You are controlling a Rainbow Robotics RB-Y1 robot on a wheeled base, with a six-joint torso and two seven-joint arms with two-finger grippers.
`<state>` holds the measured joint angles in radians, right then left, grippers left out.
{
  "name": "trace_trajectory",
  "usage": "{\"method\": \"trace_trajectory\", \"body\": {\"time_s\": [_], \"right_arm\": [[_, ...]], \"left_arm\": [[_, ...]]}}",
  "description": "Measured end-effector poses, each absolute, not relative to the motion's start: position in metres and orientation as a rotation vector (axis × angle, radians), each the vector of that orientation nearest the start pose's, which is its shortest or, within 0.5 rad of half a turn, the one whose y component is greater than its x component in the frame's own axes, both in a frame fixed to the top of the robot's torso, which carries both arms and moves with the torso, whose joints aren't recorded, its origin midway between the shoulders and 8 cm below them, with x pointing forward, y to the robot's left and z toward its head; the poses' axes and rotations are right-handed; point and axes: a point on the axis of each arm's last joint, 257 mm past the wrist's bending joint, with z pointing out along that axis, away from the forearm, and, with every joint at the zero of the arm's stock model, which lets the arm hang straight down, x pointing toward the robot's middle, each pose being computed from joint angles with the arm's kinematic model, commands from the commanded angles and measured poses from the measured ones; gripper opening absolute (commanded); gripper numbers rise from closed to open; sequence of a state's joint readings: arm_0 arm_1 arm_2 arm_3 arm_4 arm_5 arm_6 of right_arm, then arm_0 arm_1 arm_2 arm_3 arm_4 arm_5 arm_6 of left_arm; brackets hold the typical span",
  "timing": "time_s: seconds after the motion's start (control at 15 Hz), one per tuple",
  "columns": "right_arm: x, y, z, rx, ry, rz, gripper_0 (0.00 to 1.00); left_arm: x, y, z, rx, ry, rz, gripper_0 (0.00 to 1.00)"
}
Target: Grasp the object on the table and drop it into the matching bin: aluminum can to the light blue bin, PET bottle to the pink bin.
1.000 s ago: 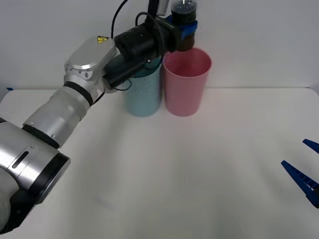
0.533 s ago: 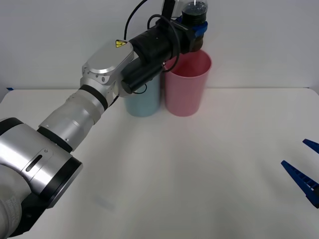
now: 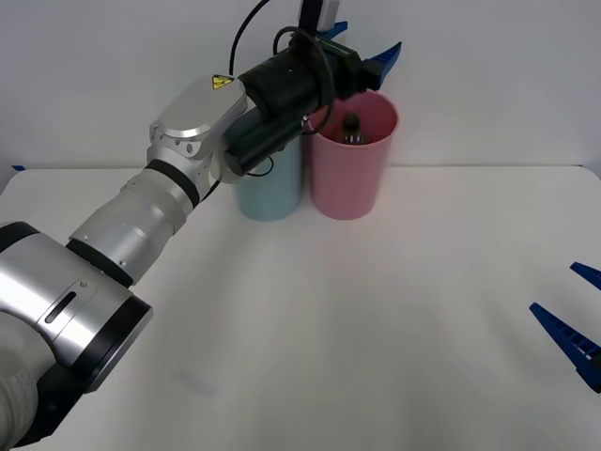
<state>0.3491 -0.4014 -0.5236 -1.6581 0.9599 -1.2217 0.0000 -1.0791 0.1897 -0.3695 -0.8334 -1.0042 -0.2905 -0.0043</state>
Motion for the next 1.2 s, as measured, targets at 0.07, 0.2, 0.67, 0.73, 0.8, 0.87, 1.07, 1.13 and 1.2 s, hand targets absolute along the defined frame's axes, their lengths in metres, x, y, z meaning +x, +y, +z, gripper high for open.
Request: {"method": "trace_trajectory", "body": {"time_s": [0.07, 0.2, 0.67, 0.73, 0.8, 0.87, 1.07, 1.13, 1.2], "right_arm": [[0.342, -0.330, -0.169, -0.465, 1.441, 0.567, 1.00], [0.342, -0.330, -0.169, -0.465, 1.441, 0.567, 1.00], [0.342, -0.330, -0.169, -0.465, 1.441, 0.567, 1.00], [0.342, -0.330, -0.169, -0.465, 1.441, 0.567, 1.00], [0.342, -0.330, -0.169, -0.465, 1.441, 0.567, 1.00], [0.342, -0.330, -0.169, -0.465, 1.441, 0.567, 1.00], [0.342, -0.330, -0.169, -0.465, 1.441, 0.567, 1.00], [0.342, -0.330, -0.169, -0.465, 1.441, 0.567, 1.00], [0.342, -0.330, -0.169, -0.465, 1.441, 0.567, 1.00]], "left_arm": [[0.670, -0.075, 0.022, 0.588, 1.314, -0.582, 1.00], [0.674, -0.061, 0.021, 0.576, 1.322, -0.591, 1.00], [0.664, -0.001, 0.014, 0.541, 1.317, -0.683, 1.00], [0.659, 0.010, 0.015, 0.534, 1.309, -0.693, 1.00], [0.655, 0.021, 0.014, 0.530, 1.306, -0.701, 1.00], [0.650, 0.034, 0.013, 0.525, 1.303, -0.711, 1.00], [0.631, 0.080, 0.010, 0.520, 1.279, -0.745, 1.00], [0.624, 0.097, 0.008, 0.520, 1.275, -0.751, 1.00], [0.617, 0.113, 0.004, 0.523, 1.271, -0.754, 1.00]]}}
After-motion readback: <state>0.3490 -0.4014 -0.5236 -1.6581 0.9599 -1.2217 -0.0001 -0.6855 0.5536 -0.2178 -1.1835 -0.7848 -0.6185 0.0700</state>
